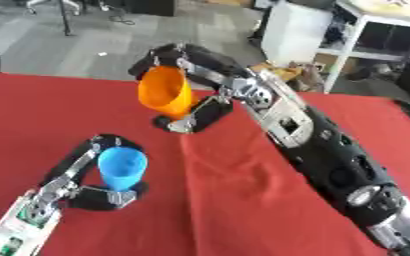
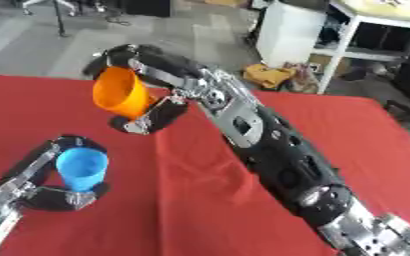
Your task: Pour the contents of one cup into another cup.
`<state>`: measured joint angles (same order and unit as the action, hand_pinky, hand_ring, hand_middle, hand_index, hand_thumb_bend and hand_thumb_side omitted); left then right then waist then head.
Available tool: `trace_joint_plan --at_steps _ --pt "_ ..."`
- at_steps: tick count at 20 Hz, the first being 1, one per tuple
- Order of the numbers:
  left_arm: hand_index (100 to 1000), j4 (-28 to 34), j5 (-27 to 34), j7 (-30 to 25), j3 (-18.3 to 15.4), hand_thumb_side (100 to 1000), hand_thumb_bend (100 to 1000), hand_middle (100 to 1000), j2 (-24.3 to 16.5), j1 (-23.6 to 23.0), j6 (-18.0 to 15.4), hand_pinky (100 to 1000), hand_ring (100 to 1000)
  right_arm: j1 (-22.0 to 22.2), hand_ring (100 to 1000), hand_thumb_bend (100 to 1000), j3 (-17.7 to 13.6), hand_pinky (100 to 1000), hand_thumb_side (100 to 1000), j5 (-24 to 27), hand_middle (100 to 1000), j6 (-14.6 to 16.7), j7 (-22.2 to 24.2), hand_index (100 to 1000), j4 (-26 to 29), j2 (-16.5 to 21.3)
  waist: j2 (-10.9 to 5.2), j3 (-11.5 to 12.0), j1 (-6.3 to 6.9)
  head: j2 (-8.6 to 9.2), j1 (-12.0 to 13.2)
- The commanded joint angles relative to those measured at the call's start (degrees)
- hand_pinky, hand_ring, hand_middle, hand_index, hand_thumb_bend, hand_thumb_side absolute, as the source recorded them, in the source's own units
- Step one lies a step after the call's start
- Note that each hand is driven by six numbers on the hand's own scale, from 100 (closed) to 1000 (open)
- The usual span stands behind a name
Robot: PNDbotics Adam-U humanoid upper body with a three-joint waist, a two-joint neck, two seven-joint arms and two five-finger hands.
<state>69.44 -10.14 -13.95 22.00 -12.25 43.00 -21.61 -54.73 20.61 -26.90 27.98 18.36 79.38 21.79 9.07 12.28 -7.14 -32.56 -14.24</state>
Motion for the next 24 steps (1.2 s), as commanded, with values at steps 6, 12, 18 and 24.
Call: trace_joint_plan --at_steps 6,12,18,24 --pt "647 0.6 0.1 -0.1 -0.1 100 343 475 0.9 2.1 -0.6 308 448 -0.8 391 291 0.6 445 100 -8.1 733 3.5 0.3 871 1.7 -0.9 -1.18 -0.2 0.41 0.07 -0.2" --pt "648 1.3 1.0 -0.8 0.3 100 342 475 1.0 2.2 -0.9 309 449 -0.7 481 297 1.1 490 100 -15.5 750 6.3 -0.8 876 1.2 -1.4 -1.24 -0.1 0.34 0.01 -0.2" --pt "648 1.5 1.9 -1.4 0.5 100 339 475 1.3 2.4 -0.8 309 449 -0.6 489 300 1.2 516 100 -21.5 761 8.3 -2.2 879 -0.3 -1.8 -1.23 -0.1 0.24 -0.03 -0.1" --pt "648 1.6 2.5 -1.7 0.4 100 339 475 1.3 2.4 -0.7 309 449 -1.0 501 301 1.2 557 100 -27.0 773 9.7 -4.0 882 0.0 -1.5 -1.22 0.1 0.28 -0.05 -0.2"
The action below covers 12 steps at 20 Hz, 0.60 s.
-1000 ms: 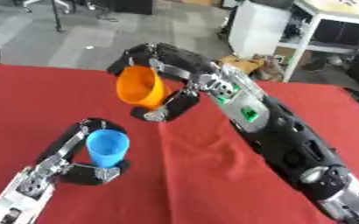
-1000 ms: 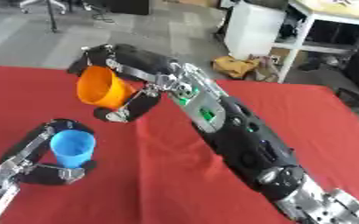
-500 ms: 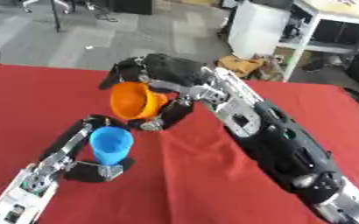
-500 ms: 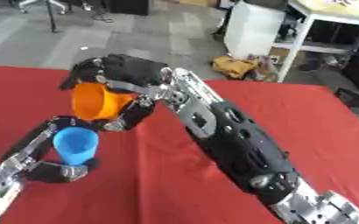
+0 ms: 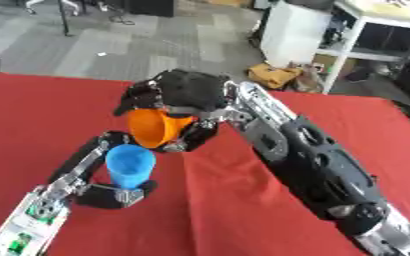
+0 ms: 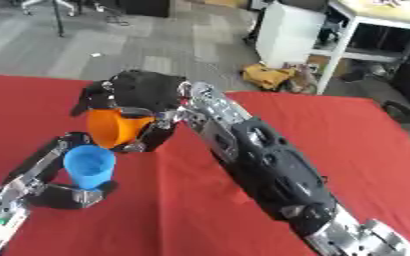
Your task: Pour the contents of one cup into another cup.
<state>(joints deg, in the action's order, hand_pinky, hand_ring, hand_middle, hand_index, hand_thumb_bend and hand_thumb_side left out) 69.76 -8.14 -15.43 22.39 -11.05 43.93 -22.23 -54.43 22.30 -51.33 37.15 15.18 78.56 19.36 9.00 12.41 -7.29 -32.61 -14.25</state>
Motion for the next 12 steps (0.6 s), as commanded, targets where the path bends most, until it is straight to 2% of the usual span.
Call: trace_joint_plan --at_steps 1,6,7,8,12 --pt "648 1.3 0.5 -0.3 0.0 100 339 475 0.1 1.5 0.0 309 449 -1.3 501 301 -0.5 557 100 -3.5 773 0.8 -1.2 882 0.9 0.9 -1.15 0.0 0.42 0.0 -0.2" --pt "649 0.9 0.6 -0.5 -0.2 100 339 476 0.1 1.6 0.2 309 450 -1.5 513 301 -0.3 598 100 -7.7 787 1.7 -2.7 886 1.7 1.3 -1.24 0.1 0.26 0.01 -0.1" --pt "649 0.8 0.6 -0.6 -0.3 100 306 476 0.1 1.7 0.2 309 450 -1.6 515 237 -0.2 607 100 -8.5 789 1.9 -3.0 886 1.9 1.4 -1.27 0.1 0.23 0.03 -0.1" --pt "649 0.7 0.6 -0.6 -0.3 100 339 476 0.1 1.7 0.3 309 450 -1.7 517 301 -0.1 612 100 -9.3 791 2.1 -3.3 887 2.2 1.5 -1.31 0.1 0.2 0.05 0.0" --pt "649 0.2 0.8 -0.9 -0.5 100 338 476 0.2 1.8 0.4 308 449 -2.0 522 300 0.3 634 100 -12.0 798 2.8 -4.5 889 3.7 1.9 -1.4 0.1 0.13 0.11 0.0"
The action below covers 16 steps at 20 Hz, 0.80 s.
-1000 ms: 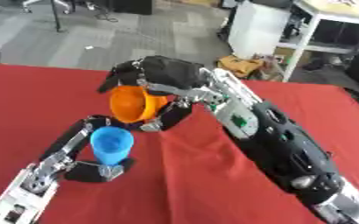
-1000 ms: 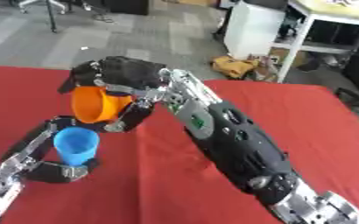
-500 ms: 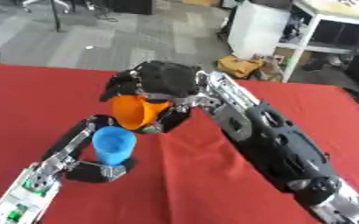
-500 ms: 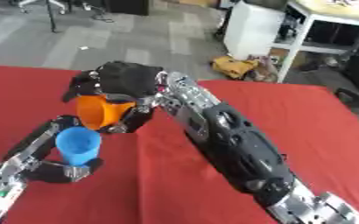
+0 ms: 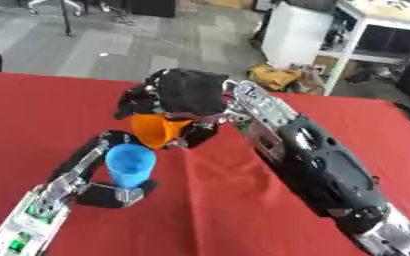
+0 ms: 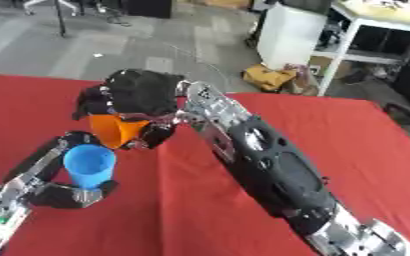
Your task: Pour the contents of one cup into another cup.
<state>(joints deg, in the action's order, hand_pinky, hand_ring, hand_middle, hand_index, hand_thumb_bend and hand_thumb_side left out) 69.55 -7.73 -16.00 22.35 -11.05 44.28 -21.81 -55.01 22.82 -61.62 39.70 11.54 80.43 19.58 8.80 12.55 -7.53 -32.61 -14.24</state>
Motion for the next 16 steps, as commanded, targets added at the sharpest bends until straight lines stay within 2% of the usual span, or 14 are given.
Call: trace_joint_plan --at_steps 1,4,7,16 --pt "649 0.3 0.4 -0.3 -0.5 100 338 476 0.2 1.4 0.0 308 449 -1.5 522 299 -0.1 634 100 -2.3 799 0.3 -1.1 889 2.2 1.8 -1.22 -0.1 0.35 0.1 0.0" --pt "649 -0.3 0.1 -0.5 -0.6 100 338 476 0.3 1.4 0.1 308 449 -1.6 529 300 0.2 652 100 -4.2 806 0.3 -1.7 891 3.0 2.1 -1.33 -0.2 0.27 0.07 0.0" --pt "649 -1.0 -0.1 -0.5 -0.8 100 339 476 0.4 1.5 0.1 307 449 -1.6 530 299 0.3 612 100 -6.0 810 0.2 -2.1 892 3.3 2.2 -1.41 -0.3 0.18 0.05 0.1" --pt "648 -1.4 0.0 -0.8 -0.7 100 341 476 0.7 1.7 -0.1 307 449 -1.8 529 300 0.9 610 100 -9.6 813 0.4 -3.8 891 3.3 2.1 -1.47 -0.4 0.02 0.02 0.2"
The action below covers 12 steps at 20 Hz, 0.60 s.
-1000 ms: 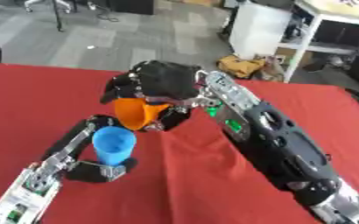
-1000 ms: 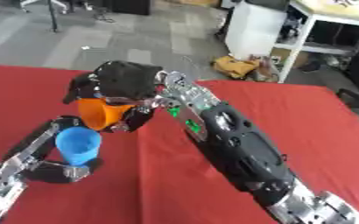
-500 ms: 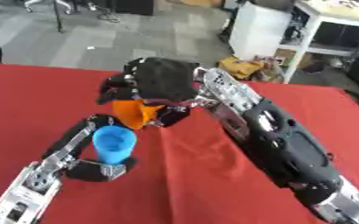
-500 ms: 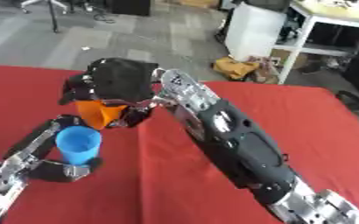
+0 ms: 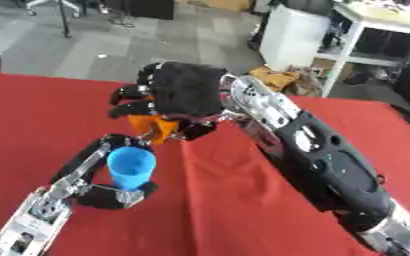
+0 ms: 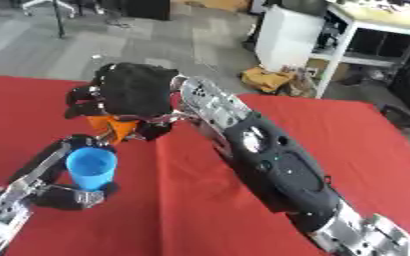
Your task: Pour the contents of one cup into another cup.
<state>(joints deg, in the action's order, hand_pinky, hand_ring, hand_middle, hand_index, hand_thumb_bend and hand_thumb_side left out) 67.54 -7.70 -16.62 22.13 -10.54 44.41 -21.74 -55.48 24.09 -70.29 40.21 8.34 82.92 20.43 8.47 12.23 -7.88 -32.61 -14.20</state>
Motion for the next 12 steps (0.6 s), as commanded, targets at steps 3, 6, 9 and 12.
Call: trace_joint_plan --at_steps 3,6,9,12 --pt "649 0.6 0.0 -0.2 -0.5 100 342 476 0.2 1.6 -0.1 308 449 -1.3 527 299 -0.4 608 100 -1.4 813 -0.1 -0.9 891 0.4 1.2 -1.16 -0.1 0.3 0.05 0.2" --pt "649 0.6 -0.1 -0.2 -0.5 100 343 476 0.3 1.7 -0.2 308 449 -1.3 526 298 -0.4 606 100 -1.8 813 0.0 -1.1 890 0.1 1.1 -1.18 -0.1 0.24 0.08 0.2" --pt "649 0.6 -0.1 -0.2 -0.5 100 344 476 0.3 1.7 -0.2 308 449 -1.4 525 297 -0.4 605 100 -2.1 813 0.0 -1.4 890 0.1 1.1 -1.19 -0.1 0.2 0.07 0.3" --pt "649 0.5 -0.2 -0.3 -0.5 100 343 476 0.3 1.7 -0.3 309 450 -1.4 524 297 -0.3 604 100 -2.3 813 0.0 -1.5 890 0.1 1.0 -1.2 -0.1 0.19 0.03 0.3"
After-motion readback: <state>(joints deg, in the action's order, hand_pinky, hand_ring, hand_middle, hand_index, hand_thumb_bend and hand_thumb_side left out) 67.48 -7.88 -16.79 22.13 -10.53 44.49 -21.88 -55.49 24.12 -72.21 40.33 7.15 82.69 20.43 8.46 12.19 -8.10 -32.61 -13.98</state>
